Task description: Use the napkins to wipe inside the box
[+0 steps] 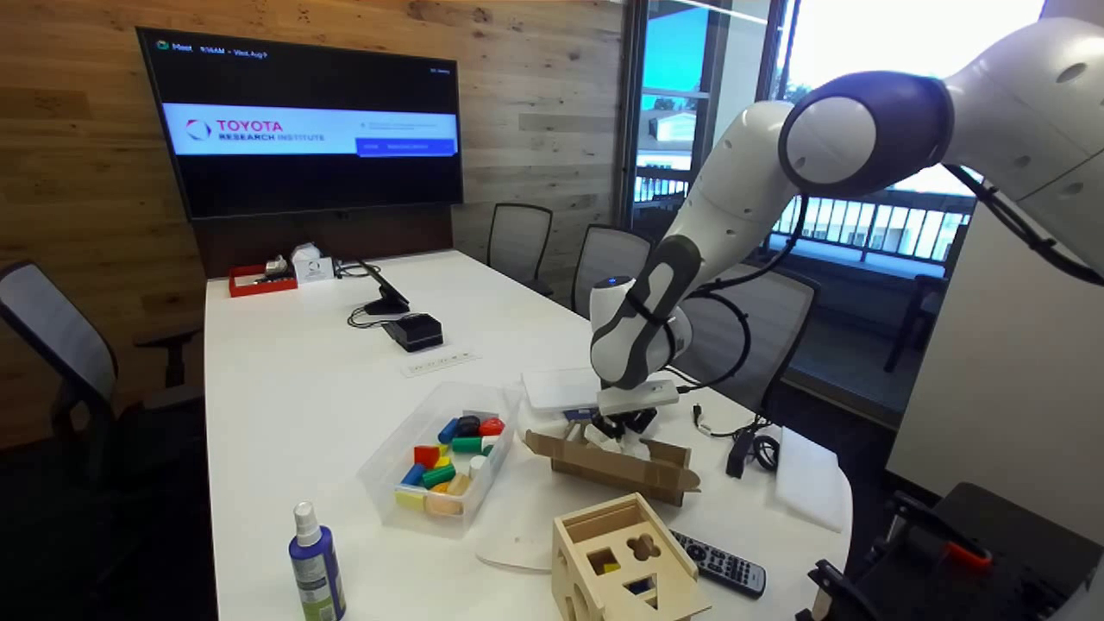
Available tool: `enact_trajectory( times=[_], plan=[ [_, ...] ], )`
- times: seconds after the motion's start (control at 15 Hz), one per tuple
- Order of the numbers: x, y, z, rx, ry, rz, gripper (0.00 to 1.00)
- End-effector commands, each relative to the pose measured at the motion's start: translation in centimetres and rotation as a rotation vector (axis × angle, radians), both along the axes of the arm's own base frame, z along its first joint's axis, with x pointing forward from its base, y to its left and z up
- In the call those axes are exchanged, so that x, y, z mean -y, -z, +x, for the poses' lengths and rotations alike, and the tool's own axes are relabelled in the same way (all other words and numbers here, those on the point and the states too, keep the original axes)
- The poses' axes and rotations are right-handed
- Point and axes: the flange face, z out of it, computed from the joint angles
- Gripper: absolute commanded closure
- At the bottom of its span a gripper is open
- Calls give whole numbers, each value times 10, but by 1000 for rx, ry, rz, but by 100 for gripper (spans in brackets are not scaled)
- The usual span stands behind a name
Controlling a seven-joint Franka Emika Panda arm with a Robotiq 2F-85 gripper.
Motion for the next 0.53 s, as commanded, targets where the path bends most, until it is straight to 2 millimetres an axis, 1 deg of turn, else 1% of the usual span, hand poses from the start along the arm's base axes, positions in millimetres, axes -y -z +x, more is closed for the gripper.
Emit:
enact_trajectory(
  times=[0.0, 0.13, 0.27, 0.4, 0.47],
  plan=[
    [-5, -76, -14, 32, -97, 12, 99],
    [-18, -111, -1, 87, -230, 12, 99],
    [-42, -140, 16, 122, -342, 23, 99],
    [-78, -161, 30, 153, -455, 39, 99],
    [-99, -169, 34, 163, -511, 55, 99]
  ],
)
